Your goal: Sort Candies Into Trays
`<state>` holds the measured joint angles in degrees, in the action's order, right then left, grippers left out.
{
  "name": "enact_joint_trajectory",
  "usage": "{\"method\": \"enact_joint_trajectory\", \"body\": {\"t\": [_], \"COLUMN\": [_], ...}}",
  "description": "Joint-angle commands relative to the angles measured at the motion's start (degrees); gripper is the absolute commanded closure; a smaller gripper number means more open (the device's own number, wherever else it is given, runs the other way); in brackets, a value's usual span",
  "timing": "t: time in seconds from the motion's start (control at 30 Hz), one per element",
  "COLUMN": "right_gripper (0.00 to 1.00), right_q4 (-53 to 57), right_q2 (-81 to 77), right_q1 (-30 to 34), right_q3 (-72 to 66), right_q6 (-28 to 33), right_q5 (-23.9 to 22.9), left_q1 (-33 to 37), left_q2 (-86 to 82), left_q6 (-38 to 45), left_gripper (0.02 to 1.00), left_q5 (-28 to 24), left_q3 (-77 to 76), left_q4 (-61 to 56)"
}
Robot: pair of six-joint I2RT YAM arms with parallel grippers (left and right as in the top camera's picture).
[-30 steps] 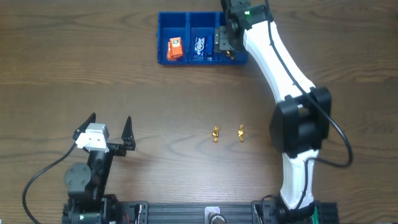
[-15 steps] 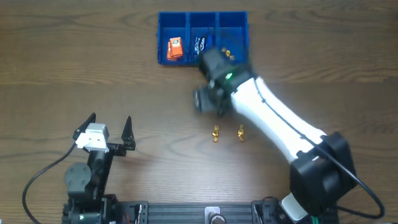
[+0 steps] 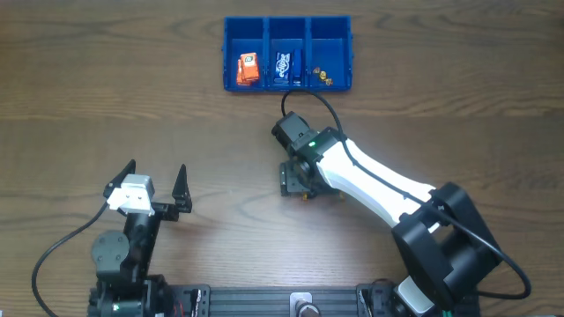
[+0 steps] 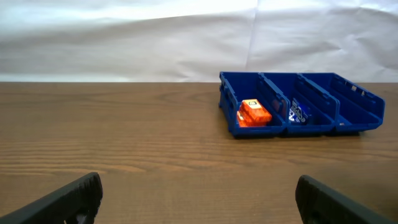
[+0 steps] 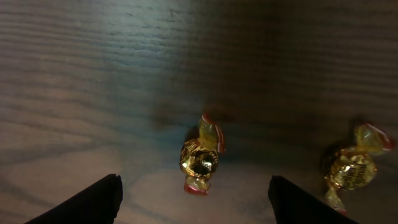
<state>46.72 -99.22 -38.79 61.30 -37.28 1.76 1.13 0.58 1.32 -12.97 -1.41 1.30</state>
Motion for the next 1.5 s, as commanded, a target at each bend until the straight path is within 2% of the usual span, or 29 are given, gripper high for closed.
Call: {"method": "enact_joint_trajectory", "body": {"t": [0.03, 0.43, 0.8, 0.97, 1.27, 1.5], "right_gripper": [0.253, 0.356, 0.375, 0.476, 0.741, 0.805], "right_q4": [-1.0, -3.3, -3.9, -4.0, -4.2, -4.5], "right_q2": [-0.9, -3.9, -5.6, -5.9, -6.2, -6.2], "right_q1": [-0.2, -0.2, -0.7, -0.9, -1.8, -1.8], "right_q3": [-1.2, -1.2, -1.2, -1.2, -1.2, -1.2], "right_q6": [-3.5, -4.9, -4.9, -5.0, -5.0, -5.0], "right_q5": [-1.1, -3.0, -3.1, -3.1, -2.7, -2.5], "left_q1": [0.3, 0.3, 0.3, 0.3, 0.3, 0.3], "left_q2": [-0.3, -0.3, -0.3, -0.3, -0.3, -0.3], "left_q6": [0.2, 0.2, 0.2, 0.2, 0.2, 0.2], "left_gripper": [0.020, 0.023, 0.023, 0.020, 0.020, 0.020], "left_q5": [-0.6, -0.6, -0.6, -0.6, -0.6, -0.6], "left_q3": [1.1, 1.1, 1.1, 1.1, 1.1, 1.1], "left_q4": [1.9, 1.9, 1.9, 1.9, 1.9, 1.9]}}
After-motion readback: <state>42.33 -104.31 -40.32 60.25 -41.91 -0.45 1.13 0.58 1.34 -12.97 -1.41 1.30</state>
